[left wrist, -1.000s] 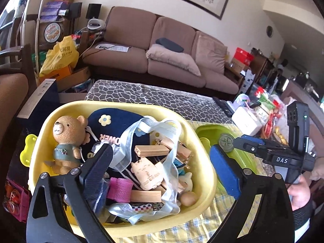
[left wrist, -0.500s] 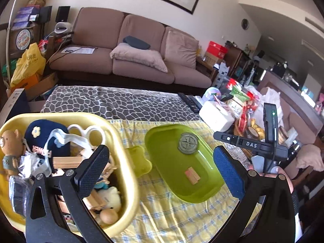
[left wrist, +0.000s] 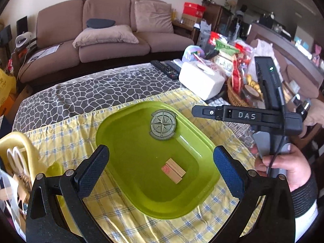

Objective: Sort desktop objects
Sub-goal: 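Move both tools back over the lime-green tray toward the medallion, then grasp the compass-rose medallion with the left gripper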

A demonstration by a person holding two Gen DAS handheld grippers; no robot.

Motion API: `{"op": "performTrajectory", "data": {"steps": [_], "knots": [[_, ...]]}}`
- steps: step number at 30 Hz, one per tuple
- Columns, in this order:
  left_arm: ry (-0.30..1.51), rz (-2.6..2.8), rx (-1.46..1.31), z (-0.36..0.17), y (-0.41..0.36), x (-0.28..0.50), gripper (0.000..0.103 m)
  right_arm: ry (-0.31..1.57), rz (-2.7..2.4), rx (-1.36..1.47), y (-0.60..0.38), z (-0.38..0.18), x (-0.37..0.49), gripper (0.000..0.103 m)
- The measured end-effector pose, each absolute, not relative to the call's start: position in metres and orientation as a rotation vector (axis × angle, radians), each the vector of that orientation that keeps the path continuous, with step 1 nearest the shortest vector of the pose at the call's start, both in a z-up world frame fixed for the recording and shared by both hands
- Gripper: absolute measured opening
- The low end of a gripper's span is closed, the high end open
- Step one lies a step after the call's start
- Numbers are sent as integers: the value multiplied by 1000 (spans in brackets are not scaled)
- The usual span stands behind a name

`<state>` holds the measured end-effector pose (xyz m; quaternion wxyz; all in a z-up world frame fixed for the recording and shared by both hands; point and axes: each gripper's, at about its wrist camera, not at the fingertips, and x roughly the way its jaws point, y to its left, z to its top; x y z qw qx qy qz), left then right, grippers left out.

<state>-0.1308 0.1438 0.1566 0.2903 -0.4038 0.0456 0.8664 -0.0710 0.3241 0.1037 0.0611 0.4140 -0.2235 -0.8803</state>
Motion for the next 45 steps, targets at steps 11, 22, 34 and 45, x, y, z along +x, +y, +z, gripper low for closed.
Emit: {"op": "performTrajectory", "data": {"steps": [11, 22, 34, 45], "knots": [[281, 2089, -1327, 71, 232, -204, 102, -831, -2679, 1289, 366, 90, -62, 78], [195, 1935, -1432, 33, 252, -254, 102, -889, -2654, 1276, 380, 87, -57, 78], [258, 1889, -1441, 19, 253, -261, 91, -880, -2644, 1289, 381, 85, -57, 78], [266, 1893, -1426, 15, 247, -267, 66, -842, -2637, 1302, 372, 83, -60, 78]]}}
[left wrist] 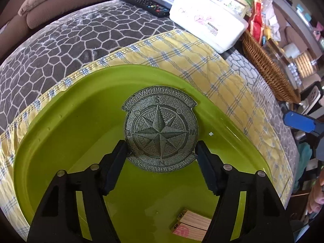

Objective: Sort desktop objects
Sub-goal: 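Grasp the compass-rose medallion with the left gripper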

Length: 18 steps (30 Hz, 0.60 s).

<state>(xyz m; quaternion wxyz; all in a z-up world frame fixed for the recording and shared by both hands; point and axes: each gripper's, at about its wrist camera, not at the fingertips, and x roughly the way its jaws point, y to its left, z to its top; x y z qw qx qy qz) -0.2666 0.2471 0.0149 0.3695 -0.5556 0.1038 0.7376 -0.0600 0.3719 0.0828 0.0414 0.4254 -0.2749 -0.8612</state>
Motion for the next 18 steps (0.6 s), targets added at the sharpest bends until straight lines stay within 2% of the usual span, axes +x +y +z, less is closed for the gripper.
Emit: {"op": "performTrajectory", "data": {"steps": [7, 14, 18], "knots": [[206, 1895, -1401, 21, 239, -257, 66, -837, -2622, 1310, 366, 80, -62, 78], [131, 1885, -1333, 43, 226, -235, 66, -917, -2534, 1324, 361, 67, -66, 78], [159, 1881, -1283, 56, 225, -214, 66, -890, -2526, 1330, 353, 65, -67, 77]]}}
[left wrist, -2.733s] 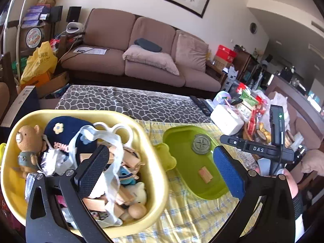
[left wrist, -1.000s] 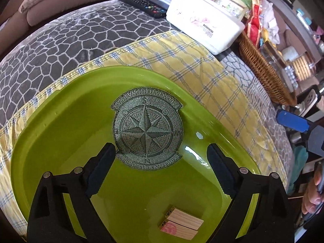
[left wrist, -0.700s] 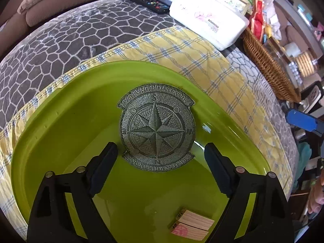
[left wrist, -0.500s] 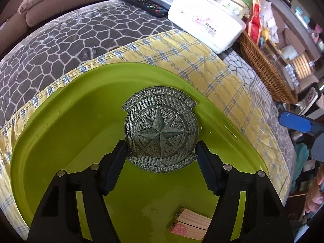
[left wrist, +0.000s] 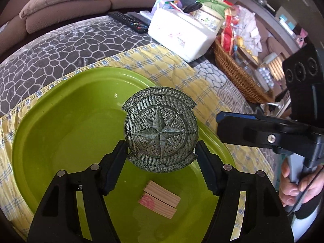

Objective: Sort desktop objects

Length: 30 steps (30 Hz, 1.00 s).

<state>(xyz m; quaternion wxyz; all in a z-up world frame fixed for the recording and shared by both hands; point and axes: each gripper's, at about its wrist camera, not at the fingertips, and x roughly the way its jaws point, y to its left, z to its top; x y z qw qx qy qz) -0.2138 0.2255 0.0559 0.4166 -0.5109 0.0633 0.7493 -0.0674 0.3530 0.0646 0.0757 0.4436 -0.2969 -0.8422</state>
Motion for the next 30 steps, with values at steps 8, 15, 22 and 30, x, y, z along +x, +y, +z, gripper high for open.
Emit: {"op": "performTrajectory", "data": {"steps": [8, 15, 22, 30], "knots": [[199, 1902, -1194, 78, 226, -176, 66, -855, -2475, 1286, 335, 68, -69, 18], [177, 2007, -1128, 101, 209, -161, 65, -808, -2466, 1212, 321, 90, -66, 11], [96, 2105, -1077, 132, 173, -139, 47, -715, -2447, 1149, 290, 118, -58, 10], [44, 2142, -1092, 135, 141, -134, 47, -610, -2392, 1107, 247, 135, -51, 7]]}}
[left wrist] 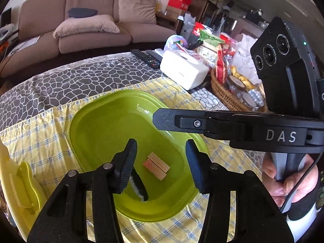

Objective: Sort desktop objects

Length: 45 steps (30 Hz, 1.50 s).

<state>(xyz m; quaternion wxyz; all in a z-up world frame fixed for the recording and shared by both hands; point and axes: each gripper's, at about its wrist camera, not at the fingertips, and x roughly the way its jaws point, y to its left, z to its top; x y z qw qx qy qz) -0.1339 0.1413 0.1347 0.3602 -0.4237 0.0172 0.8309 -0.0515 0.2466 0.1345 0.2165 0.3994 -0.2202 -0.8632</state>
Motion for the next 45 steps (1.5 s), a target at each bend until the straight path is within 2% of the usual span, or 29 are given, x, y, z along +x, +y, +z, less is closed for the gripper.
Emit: {"op": "performTrajectory", "data": {"steps": [5, 9, 10, 12, 13, 19, 23, 24, 31, 34, 35, 45], "knots": [[9, 2174, -1141, 127, 122, -138, 47, -563, -2421, 1146, 236, 128, -55, 9], [12, 2206, -1172, 124, 112, -144, 58, -561, -2440, 1236, 244, 110, -63, 11], [15, 2217, -1180, 123, 111, -145, 59, -560, -2446, 1253, 247, 105, -64, 13], [9, 2230, -1202, 119, 107, -146, 59, -571, -2454, 1295, 251, 95, -68, 37], [-6, 2224, -1206, 117, 106, -144, 61, -581, -2444, 1313, 253, 90, -70, 41], [-54, 2193, -1225, 100, 103, -123, 73, -588, -2414, 1413, 250, 59, -79, 50], [-36, 2189, -1241, 93, 106, -110, 78, -595, -2414, 1459, 247, 41, -87, 63], [-25, 2189, -1243, 92, 107, -108, 85, -596, -2413, 1473, 246, 37, -89, 67], [5, 2135, -1250, 89, 102, -101, 100, -437, -2427, 1562, 228, 18, -101, 70], [-17, 2089, -1222, 95, 99, -96, 102, -379, -2431, 1564, 220, 18, -102, 77], [-14, 2080, -1214, 97, 99, -95, 103, -350, -2433, 1569, 217, 19, -102, 80], [0, 2038, -1207, 102, 94, -88, 103, 72, -2445, 1638, 175, 2, -100, 81]]}}
